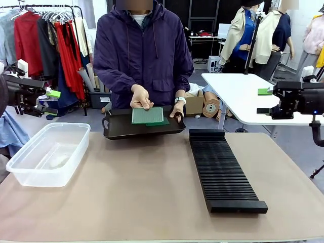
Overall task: Sort PCBs into racks and boxes based on the side picked up.
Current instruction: Pick up the Blank PCB handed by the Human.
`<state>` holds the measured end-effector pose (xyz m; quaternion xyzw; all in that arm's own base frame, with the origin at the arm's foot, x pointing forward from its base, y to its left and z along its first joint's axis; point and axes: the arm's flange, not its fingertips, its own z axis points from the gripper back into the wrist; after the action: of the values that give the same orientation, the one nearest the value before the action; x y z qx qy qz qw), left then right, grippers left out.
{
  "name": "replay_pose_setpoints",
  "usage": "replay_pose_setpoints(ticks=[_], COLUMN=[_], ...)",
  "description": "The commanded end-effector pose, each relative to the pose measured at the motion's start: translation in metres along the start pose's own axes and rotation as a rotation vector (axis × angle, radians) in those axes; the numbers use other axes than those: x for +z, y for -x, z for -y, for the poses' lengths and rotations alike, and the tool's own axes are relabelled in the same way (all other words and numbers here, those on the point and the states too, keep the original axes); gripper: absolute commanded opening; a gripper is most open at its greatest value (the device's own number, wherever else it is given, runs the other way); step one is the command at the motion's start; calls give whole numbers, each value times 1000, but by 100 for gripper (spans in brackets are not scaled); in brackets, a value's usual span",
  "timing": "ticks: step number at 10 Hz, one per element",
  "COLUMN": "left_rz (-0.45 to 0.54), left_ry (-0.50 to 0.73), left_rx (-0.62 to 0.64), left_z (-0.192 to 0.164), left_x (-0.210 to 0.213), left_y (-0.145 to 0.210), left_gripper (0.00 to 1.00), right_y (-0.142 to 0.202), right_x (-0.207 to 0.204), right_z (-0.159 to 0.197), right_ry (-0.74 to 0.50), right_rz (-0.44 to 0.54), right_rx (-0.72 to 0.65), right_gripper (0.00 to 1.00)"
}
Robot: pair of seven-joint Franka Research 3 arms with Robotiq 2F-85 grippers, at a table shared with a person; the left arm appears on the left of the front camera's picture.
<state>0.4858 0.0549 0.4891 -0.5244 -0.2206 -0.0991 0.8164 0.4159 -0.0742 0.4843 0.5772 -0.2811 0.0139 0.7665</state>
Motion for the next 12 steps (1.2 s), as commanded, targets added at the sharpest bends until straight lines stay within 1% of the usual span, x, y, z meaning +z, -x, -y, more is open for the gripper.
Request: replay_pose_setpoints(ticks=[1, 2, 3, 4, 7, 9, 10, 12], left_rz=[2, 2, 2, 2, 2, 2, 2, 2], left_ry=[2, 2, 2, 2, 2, 2, 2, 2], left_rx=[-1, -1, -1, -1, -1, -1, -1, -1], left_z=[0, 0, 0, 0, 0, 0, 0, 0], left_x=[1, 1, 1, 1, 1, 1, 1, 1], left_y=[0, 0, 0, 0, 0, 0, 0, 0], left_gripper=[100, 100, 100, 100, 100, 100, 100, 100], right_y=[-2, 0, -2, -3, -1, -1, -4, -10], right_x=[0, 0, -10, -28, -63, -92, -102, -119], right_z=[-2, 0, 7, 17, 31, 40, 44, 51], right_ry=[-3, 0, -9, -35, -67, -67, -85, -89], right_rz=[0, 0, 14, -5, -126, -214, -232, -281], right_rx=[-5, 0, -15, -24, -59, -79, -61, -79], right_gripper=[100, 100, 100, 100, 100, 100, 100, 100])
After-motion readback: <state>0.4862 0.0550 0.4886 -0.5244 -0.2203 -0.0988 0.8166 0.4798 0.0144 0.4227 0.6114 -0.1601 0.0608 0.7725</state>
